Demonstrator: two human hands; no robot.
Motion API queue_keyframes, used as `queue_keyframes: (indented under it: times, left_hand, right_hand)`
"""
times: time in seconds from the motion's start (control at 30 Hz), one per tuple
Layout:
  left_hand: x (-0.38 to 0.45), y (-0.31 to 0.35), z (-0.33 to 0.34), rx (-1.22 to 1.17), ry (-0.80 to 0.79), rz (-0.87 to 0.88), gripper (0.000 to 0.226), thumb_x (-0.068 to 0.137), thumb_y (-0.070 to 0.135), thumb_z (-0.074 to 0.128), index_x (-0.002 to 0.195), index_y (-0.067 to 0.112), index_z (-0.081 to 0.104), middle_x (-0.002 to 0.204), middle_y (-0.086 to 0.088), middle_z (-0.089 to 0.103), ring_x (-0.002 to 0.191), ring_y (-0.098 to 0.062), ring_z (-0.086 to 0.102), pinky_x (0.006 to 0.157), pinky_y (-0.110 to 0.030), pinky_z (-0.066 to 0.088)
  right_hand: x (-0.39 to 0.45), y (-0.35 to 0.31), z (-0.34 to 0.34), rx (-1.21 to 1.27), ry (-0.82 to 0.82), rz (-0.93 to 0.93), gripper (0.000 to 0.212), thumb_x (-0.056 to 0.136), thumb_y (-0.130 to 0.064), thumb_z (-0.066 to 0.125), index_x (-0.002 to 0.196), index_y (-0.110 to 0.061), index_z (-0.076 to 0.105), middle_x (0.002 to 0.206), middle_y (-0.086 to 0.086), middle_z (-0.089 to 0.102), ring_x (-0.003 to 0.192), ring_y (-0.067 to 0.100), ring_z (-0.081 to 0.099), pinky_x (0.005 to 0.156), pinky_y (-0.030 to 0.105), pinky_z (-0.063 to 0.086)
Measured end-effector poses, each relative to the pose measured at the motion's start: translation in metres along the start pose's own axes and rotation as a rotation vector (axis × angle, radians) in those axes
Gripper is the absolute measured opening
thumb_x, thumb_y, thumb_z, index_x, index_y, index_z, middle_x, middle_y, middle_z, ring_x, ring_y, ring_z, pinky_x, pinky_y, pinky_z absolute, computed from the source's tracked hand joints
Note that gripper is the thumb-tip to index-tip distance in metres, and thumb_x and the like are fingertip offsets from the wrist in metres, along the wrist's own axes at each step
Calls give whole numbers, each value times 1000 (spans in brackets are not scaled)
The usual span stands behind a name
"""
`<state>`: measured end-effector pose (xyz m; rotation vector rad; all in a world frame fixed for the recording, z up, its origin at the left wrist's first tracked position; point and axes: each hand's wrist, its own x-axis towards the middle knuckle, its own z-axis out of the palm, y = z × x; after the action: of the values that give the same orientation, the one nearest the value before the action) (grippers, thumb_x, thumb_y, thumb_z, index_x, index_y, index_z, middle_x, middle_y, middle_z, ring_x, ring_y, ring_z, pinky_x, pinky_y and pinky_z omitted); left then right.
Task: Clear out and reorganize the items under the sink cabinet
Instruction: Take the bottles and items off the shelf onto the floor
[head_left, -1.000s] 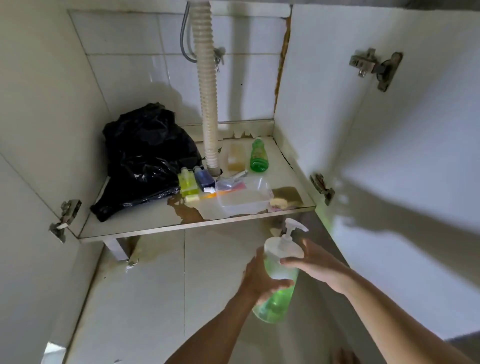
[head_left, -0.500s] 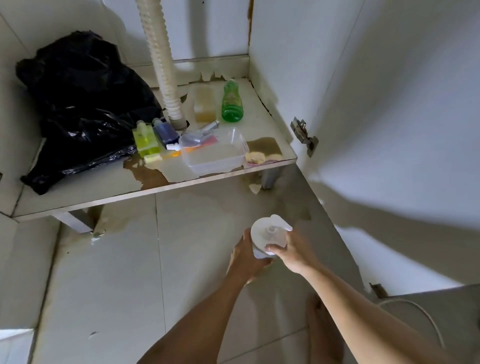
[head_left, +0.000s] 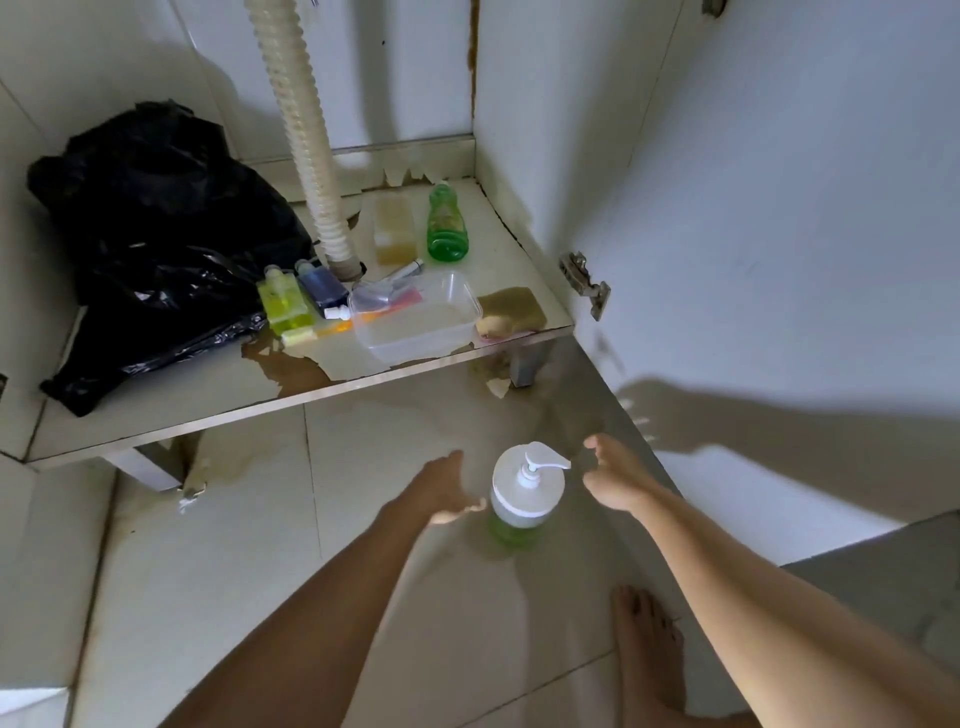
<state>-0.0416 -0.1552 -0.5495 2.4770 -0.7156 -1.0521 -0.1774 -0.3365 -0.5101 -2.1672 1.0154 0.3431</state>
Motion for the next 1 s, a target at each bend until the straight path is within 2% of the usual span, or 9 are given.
queue_keyframes:
  times: [0.1, 0.23, 0.37, 0.47, 0.6, 0.7, 0.83, 0.9, 1.0]
  left_hand:
    - [-8, 3, -49, -42, 205, -16, 56, 86, 39, 65, 132, 11, 49, 130, -14, 57, 117, -29, 55, 98, -33, 45]
    - [-11, 14, -104, -109, 454, 51, 35, 87, 29, 63, 116, 10, 62, 117, -12, 67, 105, -30, 62, 88, -30, 45]
    - [-1, 26, -146, -183, 608, 89, 32, 89, 27, 62, 115, 9, 63, 113, -12, 68, 105, -28, 61, 81, -24, 39]
    - [19, 28, -171, -218, 715, 93, 32, 88, 24, 61, 116, 9, 62, 114, -14, 68, 106, -30, 60, 85, -29, 44]
    - [58, 30, -199, -210, 779, 94, 32, 88, 20, 58, 118, 9, 59, 115, -13, 65, 105, -29, 60, 88, -32, 47]
    - [94, 38, -220, -89, 790, 109, 35, 90, 18, 55, 122, 5, 54, 121, -15, 60, 112, -29, 55, 91, -33, 42]
    - [151, 54, -247, -31, 723, 72, 44, 88, 20, 56, 126, 1, 45, 125, -19, 53, 114, -33, 51, 89, -37, 44]
    - [179, 59, -259, -46, 693, 31, 45, 89, 18, 54, 127, -1, 40, 129, -20, 48, 118, -34, 48, 90, -39, 44]
    - [215, 62, -276, -122, 650, -52, 52, 90, 12, 52, 135, -3, 29, 137, -23, 37, 125, -36, 43, 98, -41, 42]
  right_hand:
    - [4, -26, -23, 127, 178, 0, 53, 88, -1, 42, 139, -12, 40, 141, 8, 44, 127, 23, 45, 100, 29, 40]
    - [15, -73, -48, 307, 264, -79, 38, 87, -6, 46, 124, -16, 49, 130, 6, 53, 108, 22, 51, 81, 28, 42]
    - [34, -125, -64, 277, 319, -248, 35, 89, -9, 49, 123, -15, 51, 125, 5, 56, 107, 20, 52, 84, 27, 42]
    - [56, -157, -68, 215, 301, -385, 37, 89, -9, 53, 126, -13, 50, 124, 3, 58, 101, 12, 53, 85, 24, 45]
    - [97, -196, -78, 55, 345, -489, 33, 92, -15, 56, 124, -8, 52, 123, 8, 61, 112, 19, 58, 96, 26, 44]
    - [137, -225, -86, -5, 358, -503, 29, 93, -16, 55, 120, -6, 53, 123, 10, 61, 113, 22, 57, 89, 23, 42]
    - [198, -255, -86, -70, 326, -406, 28, 90, -18, 56, 114, -3, 54, 117, 13, 60, 106, 27, 58, 90, 36, 52]
    - [226, -266, -84, -109, 320, -351, 26, 88, -22, 57, 106, -3, 57, 109, 13, 61, 93, 27, 60, 77, 34, 55]
    - [258, -280, -71, -143, 267, -282, 30, 84, -31, 61, 101, -6, 54, 99, 10, 60, 77, 21, 55, 50, 24, 42]
